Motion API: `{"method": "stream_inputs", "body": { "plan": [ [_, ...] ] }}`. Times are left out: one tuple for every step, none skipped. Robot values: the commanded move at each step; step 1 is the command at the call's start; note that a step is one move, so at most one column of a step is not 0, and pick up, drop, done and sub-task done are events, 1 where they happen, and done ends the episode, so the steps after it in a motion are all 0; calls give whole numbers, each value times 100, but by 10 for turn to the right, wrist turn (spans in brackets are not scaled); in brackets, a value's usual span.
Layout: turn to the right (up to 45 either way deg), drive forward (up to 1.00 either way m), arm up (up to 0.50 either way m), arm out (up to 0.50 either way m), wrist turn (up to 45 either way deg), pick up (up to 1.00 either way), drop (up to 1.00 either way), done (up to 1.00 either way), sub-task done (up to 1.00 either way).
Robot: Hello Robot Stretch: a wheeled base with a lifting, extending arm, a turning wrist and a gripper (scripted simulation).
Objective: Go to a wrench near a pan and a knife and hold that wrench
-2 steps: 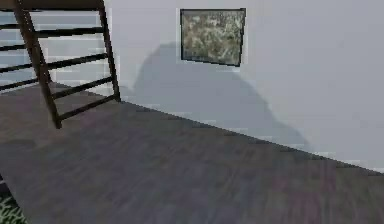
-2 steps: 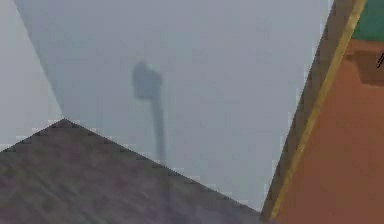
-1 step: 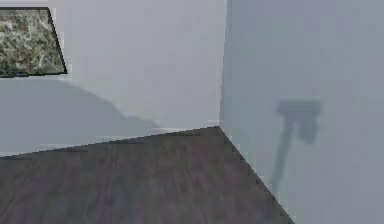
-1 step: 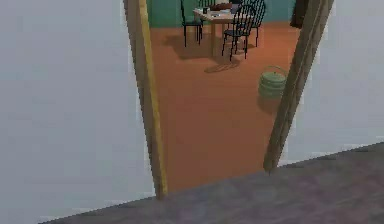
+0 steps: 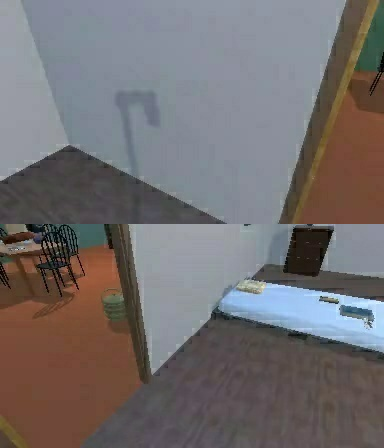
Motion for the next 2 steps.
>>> {"method": "stream_inputs", "body": {
  "plan": [
    [450, 0, 0, 0, 0, 0, 0, 0, 0],
    [240, 0, 0, 0, 0, 0, 0, 0, 0]
  ]
}}
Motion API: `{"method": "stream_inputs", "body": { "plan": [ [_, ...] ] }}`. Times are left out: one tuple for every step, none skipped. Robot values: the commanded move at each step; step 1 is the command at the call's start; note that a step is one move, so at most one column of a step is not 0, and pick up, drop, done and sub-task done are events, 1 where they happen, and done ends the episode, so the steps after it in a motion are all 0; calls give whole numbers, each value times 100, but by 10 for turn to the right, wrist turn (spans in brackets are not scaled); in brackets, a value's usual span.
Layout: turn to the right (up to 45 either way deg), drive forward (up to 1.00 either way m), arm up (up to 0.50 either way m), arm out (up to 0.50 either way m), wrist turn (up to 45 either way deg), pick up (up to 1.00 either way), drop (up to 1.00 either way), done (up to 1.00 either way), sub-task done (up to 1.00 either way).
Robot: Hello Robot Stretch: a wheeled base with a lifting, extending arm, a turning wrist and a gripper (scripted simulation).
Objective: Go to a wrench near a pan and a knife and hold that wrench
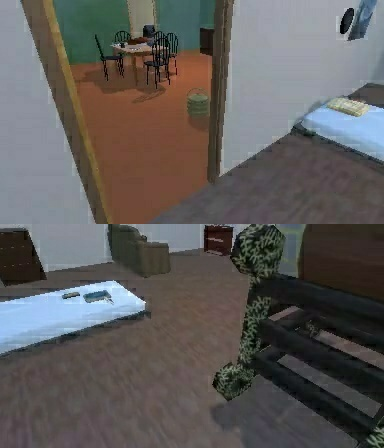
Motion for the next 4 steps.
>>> {"method": "stream_inputs", "body": {
  "plan": [
    [0, 95, 0, 0, 0, 0, 0, 0, 0],
    [-360, 0, 0, 0, 0, 0, 0, 0, 0],
    [0, 70, 0, 0, 0, 0, 0, 0, 0],
    [0, 100, 0, 0, 0, 0, 0, 0, 0]
  ]
}}
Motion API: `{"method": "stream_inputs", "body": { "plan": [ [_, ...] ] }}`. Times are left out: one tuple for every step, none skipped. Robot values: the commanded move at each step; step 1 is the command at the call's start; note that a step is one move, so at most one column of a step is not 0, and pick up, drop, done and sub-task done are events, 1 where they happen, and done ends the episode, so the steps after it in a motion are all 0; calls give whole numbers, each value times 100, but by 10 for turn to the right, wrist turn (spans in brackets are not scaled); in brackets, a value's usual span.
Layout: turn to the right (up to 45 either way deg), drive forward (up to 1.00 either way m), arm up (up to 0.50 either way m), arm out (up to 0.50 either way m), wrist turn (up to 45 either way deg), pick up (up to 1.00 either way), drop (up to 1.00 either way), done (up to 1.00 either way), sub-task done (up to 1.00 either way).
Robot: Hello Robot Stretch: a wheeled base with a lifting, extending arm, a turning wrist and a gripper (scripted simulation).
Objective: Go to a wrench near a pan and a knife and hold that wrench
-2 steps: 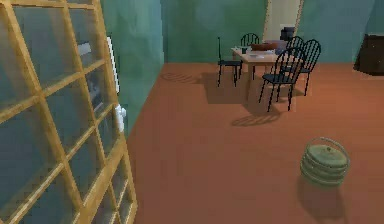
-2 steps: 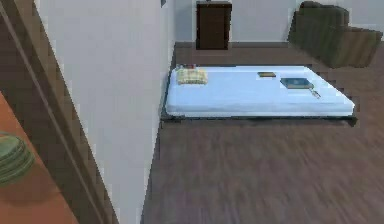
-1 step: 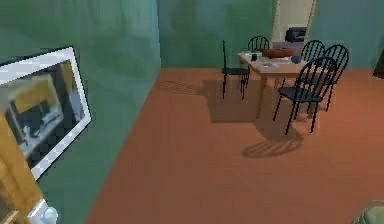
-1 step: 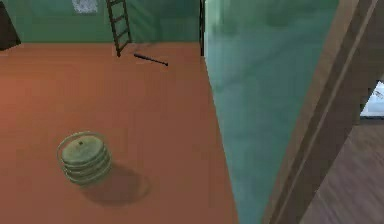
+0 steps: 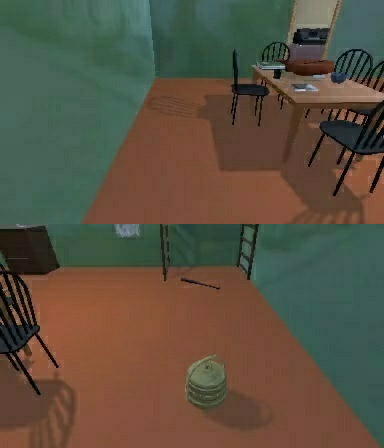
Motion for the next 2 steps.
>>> {"method": "stream_inputs", "body": {
  "plan": [
    [0, 100, 0, 0, 0, 0, 0, 0, 0],
    [0, 100, 0, 0, 0, 0, 0, 0, 0]
  ]
}}
